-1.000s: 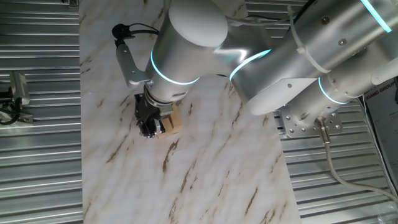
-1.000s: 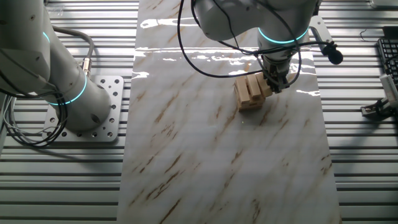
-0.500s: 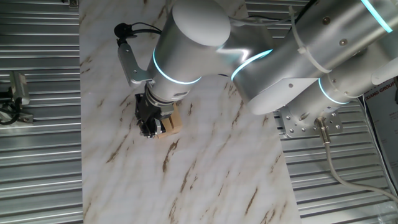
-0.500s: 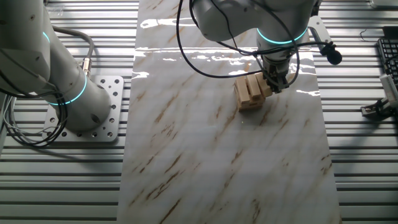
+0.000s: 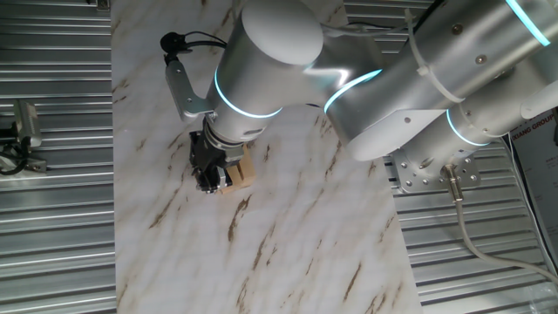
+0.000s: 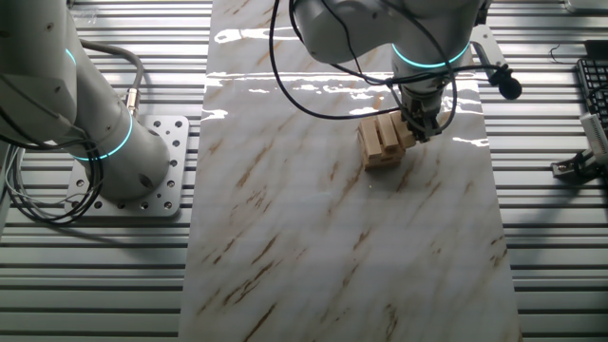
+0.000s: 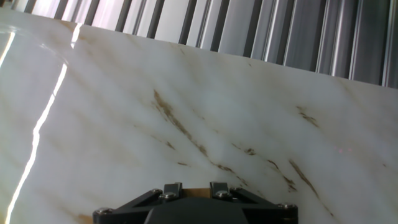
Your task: Play Jenga
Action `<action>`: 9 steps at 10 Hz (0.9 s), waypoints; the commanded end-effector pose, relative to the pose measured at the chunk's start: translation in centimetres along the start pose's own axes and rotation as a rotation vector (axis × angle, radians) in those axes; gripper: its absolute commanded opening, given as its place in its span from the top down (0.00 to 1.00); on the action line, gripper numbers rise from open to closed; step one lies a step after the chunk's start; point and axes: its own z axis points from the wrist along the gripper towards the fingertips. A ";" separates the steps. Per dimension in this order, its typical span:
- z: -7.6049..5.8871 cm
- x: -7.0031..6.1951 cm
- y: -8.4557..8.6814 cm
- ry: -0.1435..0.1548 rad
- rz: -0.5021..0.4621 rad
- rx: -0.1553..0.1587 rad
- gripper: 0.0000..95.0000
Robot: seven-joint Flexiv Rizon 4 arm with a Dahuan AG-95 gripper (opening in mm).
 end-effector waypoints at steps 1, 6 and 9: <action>0.1 0.0 0.0 -0.003 0.000 -0.001 1.00; 0.2 0.0 0.0 -0.005 0.000 0.000 1.00; 0.5 0.1 0.0 -0.011 -0.001 0.002 1.00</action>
